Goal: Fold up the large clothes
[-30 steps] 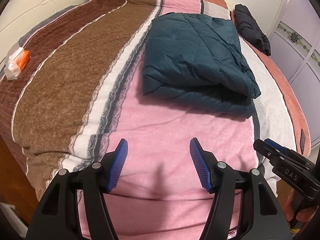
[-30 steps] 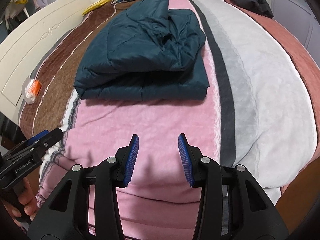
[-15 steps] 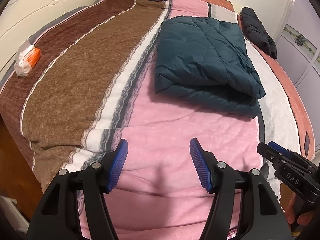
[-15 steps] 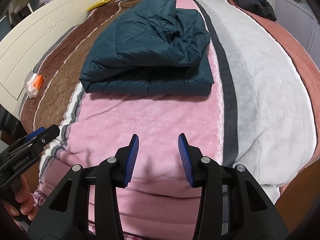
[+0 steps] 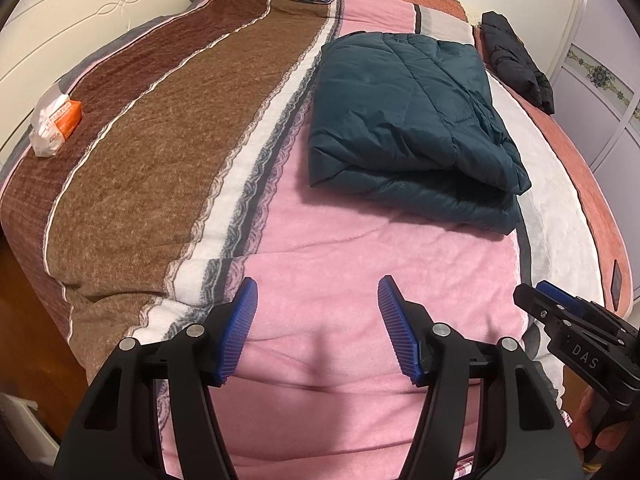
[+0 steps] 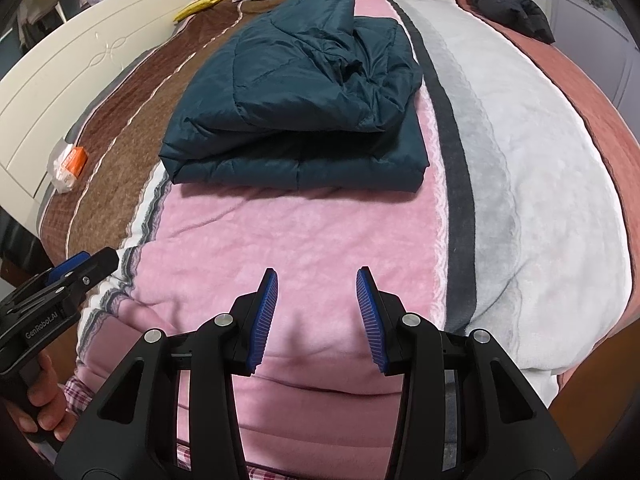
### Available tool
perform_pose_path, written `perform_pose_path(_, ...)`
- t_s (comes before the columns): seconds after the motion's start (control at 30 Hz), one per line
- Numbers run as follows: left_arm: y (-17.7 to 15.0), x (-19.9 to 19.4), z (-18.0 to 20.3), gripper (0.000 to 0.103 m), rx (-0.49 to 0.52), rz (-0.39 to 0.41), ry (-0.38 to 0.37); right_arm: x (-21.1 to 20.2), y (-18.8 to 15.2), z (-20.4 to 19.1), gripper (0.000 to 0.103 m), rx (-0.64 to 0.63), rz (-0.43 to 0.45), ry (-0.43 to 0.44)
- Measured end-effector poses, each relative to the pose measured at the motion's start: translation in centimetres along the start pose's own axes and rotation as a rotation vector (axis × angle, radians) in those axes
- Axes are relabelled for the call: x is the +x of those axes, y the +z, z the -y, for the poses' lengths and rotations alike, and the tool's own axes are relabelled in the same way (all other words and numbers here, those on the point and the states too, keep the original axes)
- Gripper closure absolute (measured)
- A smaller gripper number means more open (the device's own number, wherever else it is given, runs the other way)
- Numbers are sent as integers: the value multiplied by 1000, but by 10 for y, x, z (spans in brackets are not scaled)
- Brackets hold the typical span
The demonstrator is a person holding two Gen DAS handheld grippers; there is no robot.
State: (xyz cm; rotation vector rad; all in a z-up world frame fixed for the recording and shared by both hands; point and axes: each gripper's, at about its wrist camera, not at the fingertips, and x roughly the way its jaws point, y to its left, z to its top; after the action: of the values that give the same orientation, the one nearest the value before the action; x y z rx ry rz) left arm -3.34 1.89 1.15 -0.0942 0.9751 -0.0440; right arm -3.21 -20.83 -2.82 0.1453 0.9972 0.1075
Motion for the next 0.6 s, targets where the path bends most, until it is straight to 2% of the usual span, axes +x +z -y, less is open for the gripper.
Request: perform_pose_path(0.6, 1, 1, 1, 43, 2, -3, 0, 2, 1, 2, 62, 0, -10, -1)
